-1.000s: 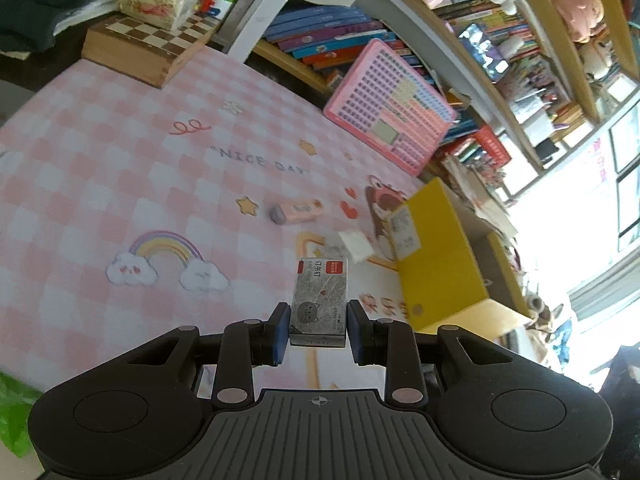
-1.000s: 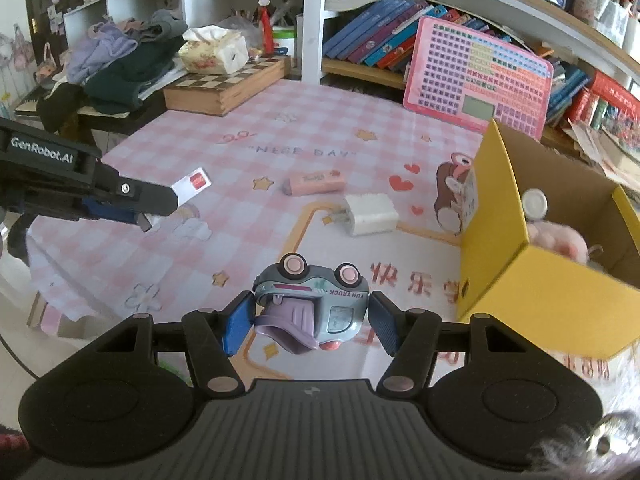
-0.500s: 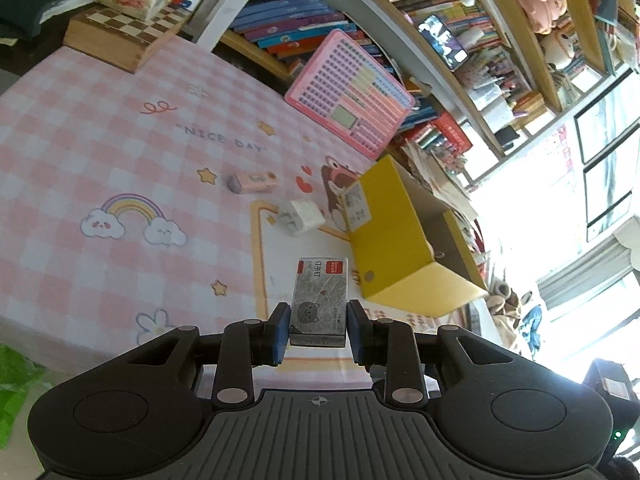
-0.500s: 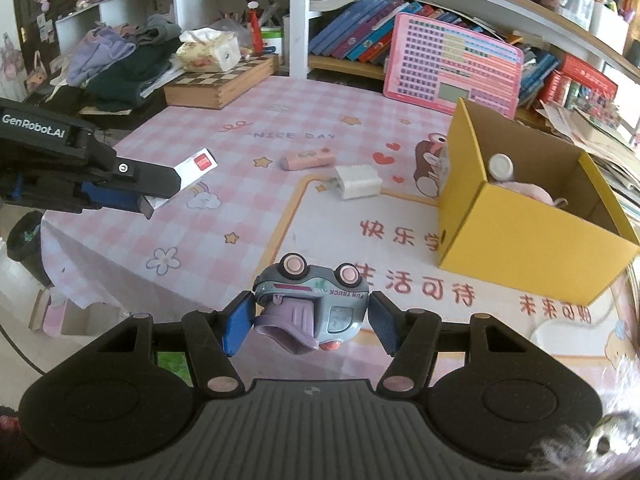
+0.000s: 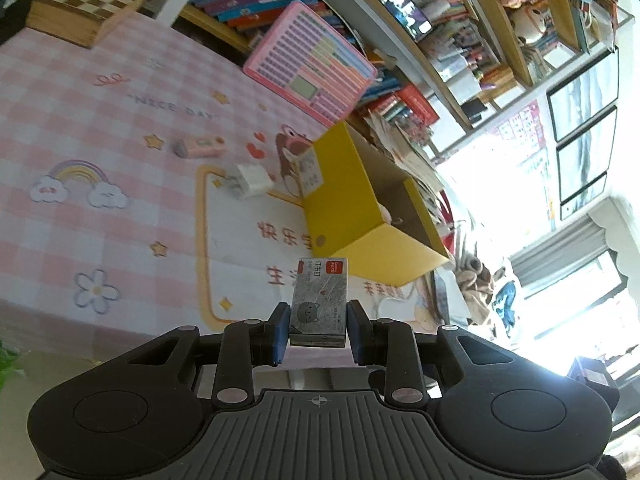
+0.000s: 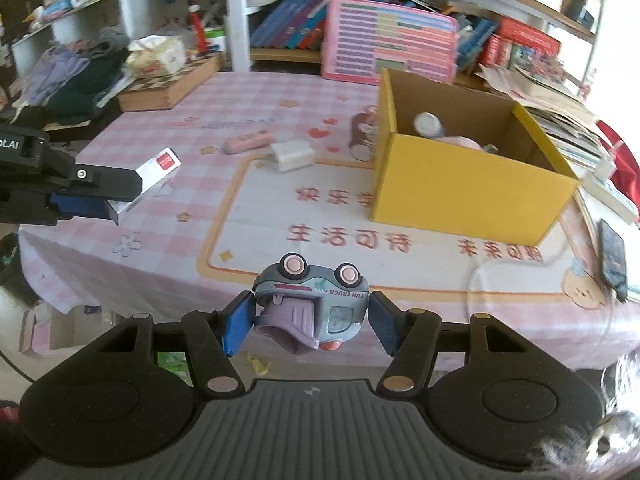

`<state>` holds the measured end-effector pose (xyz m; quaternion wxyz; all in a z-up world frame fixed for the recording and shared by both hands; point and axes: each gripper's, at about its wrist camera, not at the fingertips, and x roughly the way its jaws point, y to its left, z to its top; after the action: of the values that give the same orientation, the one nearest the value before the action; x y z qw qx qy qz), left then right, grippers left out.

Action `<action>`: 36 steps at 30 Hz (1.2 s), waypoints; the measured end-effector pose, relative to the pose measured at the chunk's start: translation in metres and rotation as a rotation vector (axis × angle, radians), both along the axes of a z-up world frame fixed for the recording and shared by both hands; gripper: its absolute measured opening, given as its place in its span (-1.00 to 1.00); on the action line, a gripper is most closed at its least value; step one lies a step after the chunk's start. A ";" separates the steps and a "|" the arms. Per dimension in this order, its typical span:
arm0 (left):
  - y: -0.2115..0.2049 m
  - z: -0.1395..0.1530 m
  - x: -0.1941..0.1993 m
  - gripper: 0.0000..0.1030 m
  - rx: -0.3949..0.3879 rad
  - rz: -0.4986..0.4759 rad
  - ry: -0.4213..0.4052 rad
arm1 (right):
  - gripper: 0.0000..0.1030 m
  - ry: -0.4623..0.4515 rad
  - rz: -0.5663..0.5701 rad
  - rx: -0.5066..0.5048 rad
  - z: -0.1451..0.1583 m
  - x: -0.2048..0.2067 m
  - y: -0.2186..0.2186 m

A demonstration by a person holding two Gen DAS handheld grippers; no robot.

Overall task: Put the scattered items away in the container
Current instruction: 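Lift and carry the card packet and toy car over the yellow box with both tools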

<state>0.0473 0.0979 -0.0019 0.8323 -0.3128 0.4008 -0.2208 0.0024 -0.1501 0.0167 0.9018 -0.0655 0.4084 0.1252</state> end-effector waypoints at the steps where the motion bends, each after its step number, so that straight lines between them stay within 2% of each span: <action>1: -0.003 0.000 0.001 -0.45 -0.003 -0.009 0.001 | 0.16 0.001 -0.008 -0.005 0.000 0.000 -0.003; 22: -0.091 0.009 0.043 -0.45 -0.003 -0.149 -0.001 | 0.16 0.036 -0.136 -0.004 -0.006 0.023 -0.090; 36: -0.153 -0.001 0.077 -0.45 -0.001 -0.225 0.031 | 0.16 0.090 -0.200 0.000 -0.016 0.050 -0.150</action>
<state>0.1245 -0.0546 -0.0026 0.7956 -0.2697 0.4463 -0.3084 0.0525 -0.3002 0.0003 0.8904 -0.0187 0.4532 0.0373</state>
